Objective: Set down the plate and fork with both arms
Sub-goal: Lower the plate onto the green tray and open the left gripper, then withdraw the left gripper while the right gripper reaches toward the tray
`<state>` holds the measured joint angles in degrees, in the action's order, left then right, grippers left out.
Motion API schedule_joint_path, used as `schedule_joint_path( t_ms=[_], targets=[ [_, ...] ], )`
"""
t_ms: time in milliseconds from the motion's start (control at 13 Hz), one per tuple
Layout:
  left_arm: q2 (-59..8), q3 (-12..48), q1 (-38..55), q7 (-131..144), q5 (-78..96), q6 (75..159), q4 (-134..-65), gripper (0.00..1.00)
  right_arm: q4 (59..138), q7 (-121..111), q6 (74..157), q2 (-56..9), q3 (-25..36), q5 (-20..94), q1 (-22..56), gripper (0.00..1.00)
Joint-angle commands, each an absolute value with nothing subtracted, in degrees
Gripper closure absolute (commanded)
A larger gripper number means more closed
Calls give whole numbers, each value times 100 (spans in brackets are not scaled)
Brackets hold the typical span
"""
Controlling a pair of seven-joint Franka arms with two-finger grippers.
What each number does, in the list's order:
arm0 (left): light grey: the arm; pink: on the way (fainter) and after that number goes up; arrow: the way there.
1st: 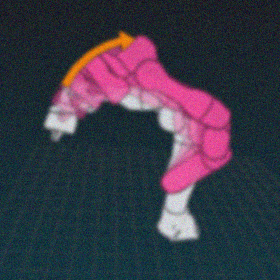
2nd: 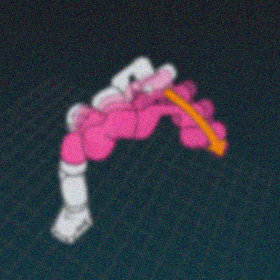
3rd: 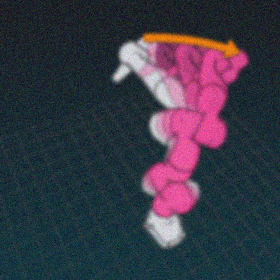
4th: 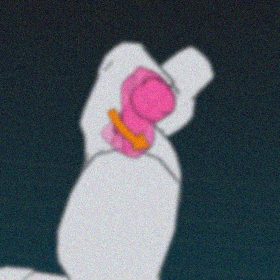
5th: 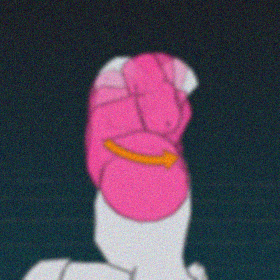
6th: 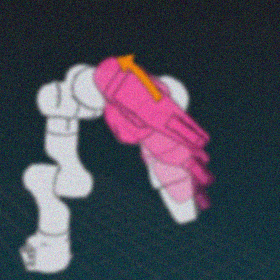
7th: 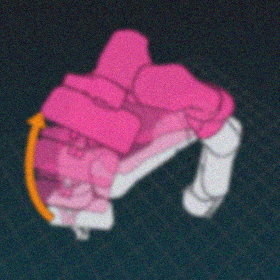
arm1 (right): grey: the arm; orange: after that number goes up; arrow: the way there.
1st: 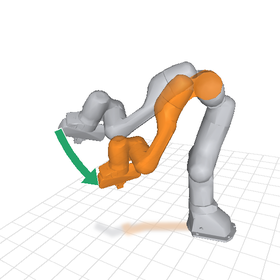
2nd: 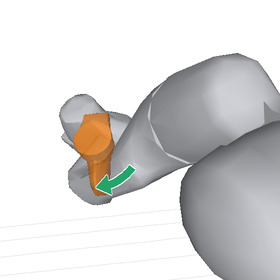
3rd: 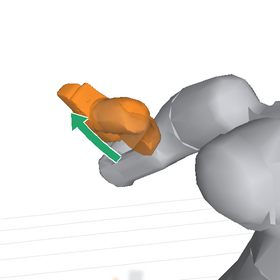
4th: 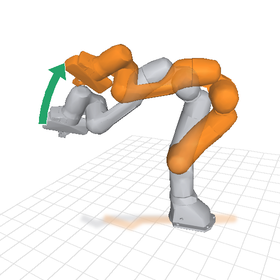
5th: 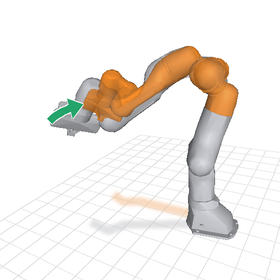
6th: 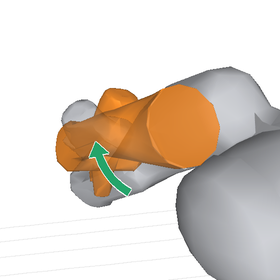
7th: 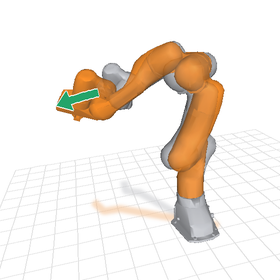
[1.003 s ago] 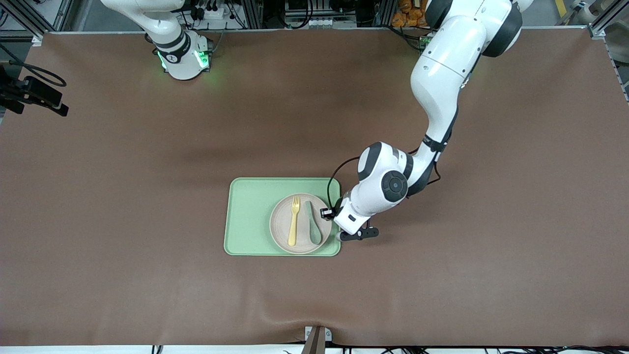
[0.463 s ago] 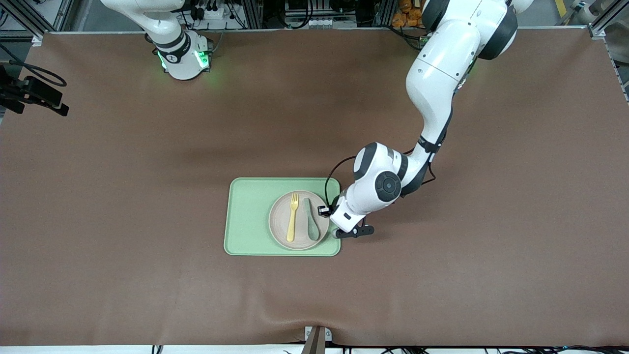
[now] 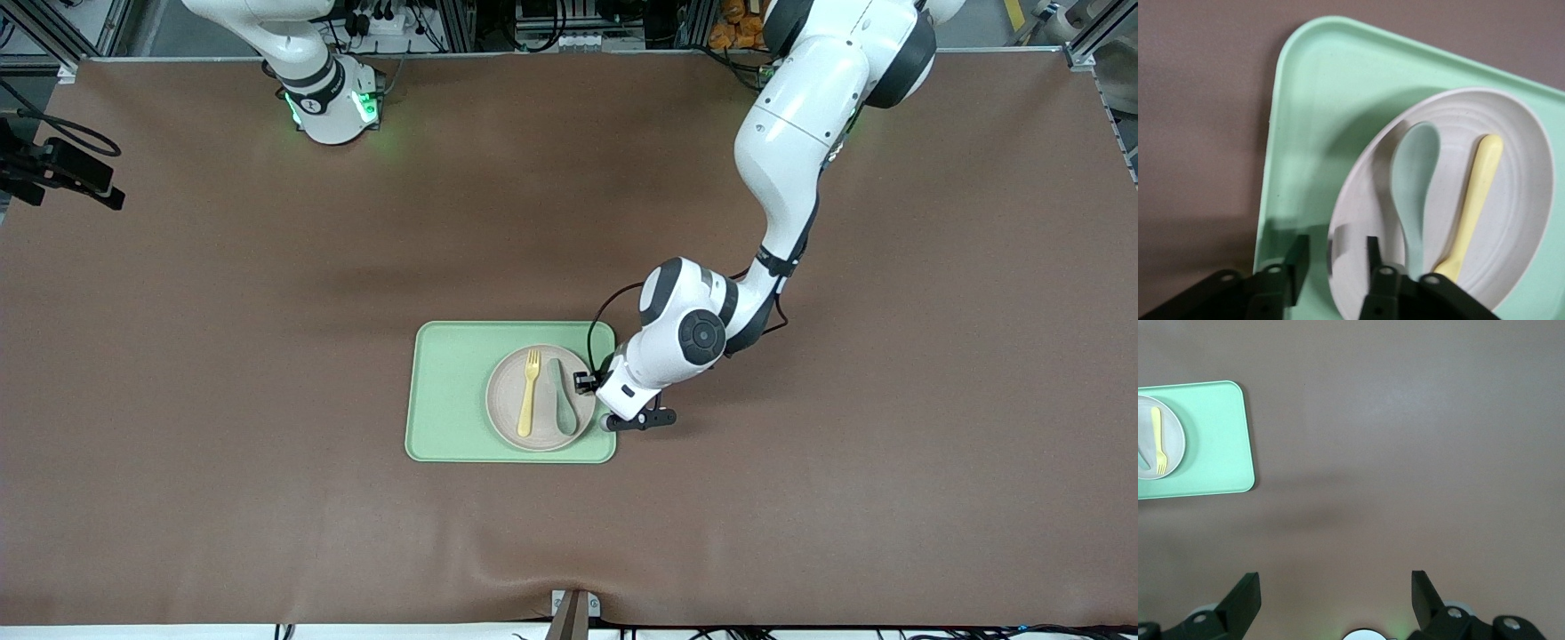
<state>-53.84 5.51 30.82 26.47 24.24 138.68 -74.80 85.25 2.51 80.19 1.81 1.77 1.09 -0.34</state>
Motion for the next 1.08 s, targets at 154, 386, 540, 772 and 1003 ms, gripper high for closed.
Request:
schedule_joint_path(
  t_ms=[154, 386, 540, 772, 1003],
  targets=[
    [-4757, 431, 3042, 3032, 2259, 13564, -7453, 0, 8561, 185, 8051, 237, 132, 185, -105, 0],
    [-3984, 220, 2840, 3024, 1865, 12563, -7462, 0, 8543, 193, 8007, 158, 132, 176, -97, 0],
    [-3562, 211, 2594, 3006, 1653, 12000, -7462, 0, 8543, 193, 8068, 123, 132, 176, -62, 0],
    [-3043, 211, 2330, 2971, 952, 11331, -7453, 0, 8552, 184, 8051, -289, 106, 202, -27, 0],
    [-2603, 220, 1953, 2962, 765, 10707, -7453, 0, 8534, 158, 8138, -912, 105, 272, 122, 0]
  ],
)
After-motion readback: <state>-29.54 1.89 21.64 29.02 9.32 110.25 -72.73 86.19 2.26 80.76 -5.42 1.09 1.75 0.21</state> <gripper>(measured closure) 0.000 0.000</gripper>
